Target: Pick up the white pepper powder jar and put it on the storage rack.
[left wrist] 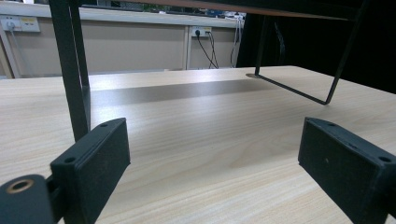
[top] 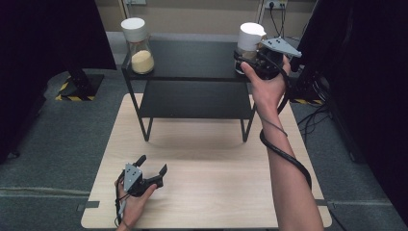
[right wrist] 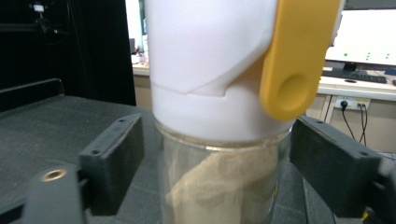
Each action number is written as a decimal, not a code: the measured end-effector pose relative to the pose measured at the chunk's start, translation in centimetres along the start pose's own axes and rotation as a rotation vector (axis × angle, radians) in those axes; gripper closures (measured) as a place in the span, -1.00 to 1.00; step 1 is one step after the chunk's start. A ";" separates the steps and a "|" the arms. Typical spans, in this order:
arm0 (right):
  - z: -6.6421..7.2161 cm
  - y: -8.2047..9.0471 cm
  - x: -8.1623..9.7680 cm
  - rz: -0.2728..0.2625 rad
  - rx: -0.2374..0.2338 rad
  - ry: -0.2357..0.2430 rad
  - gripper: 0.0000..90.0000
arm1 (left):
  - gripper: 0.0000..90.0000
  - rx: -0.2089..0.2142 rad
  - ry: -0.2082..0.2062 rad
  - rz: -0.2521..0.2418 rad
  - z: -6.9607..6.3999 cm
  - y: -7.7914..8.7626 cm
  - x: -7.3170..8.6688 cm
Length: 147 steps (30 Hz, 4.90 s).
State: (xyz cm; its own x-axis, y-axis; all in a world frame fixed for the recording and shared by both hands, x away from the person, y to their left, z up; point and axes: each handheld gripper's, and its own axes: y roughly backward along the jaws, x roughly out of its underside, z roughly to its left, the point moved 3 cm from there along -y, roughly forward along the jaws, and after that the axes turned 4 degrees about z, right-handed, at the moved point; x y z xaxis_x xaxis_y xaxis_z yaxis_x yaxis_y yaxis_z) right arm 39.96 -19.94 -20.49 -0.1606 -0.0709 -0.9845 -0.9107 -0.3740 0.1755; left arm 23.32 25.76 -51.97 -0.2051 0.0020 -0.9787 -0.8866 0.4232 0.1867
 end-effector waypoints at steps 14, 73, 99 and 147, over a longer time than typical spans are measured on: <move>-0.1 2.3 1.5 -0.013 -0.032 0.002 -0.78 | -0.81 -0.002 -0.003 0.000 0.0 0.0 0.0; 1.2 8.5 10.0 -0.015 -0.150 0.082 -0.79 | -0.81 -0.007 -0.006 -0.003 -0.2 0.0 0.0; 0.5 9.9 18.5 0.080 -0.179 0.046 -0.80 | -0.81 -0.009 -0.009 -0.002 -0.2 0.0 0.0; 0.2 12.2 29.7 0.190 -0.154 -0.005 -0.80 | -0.81 -0.011 -0.009 -0.004 -0.3 0.0 0.1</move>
State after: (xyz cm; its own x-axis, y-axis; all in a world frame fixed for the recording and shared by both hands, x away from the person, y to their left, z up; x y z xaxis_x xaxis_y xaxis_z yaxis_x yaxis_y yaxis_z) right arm 24.04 -26.40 -47.64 -0.3256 -0.1491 -0.9337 -0.7951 -0.4912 0.3557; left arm 23.18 25.54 -52.01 -0.1974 0.0084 -0.9803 -0.8920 0.4133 0.1832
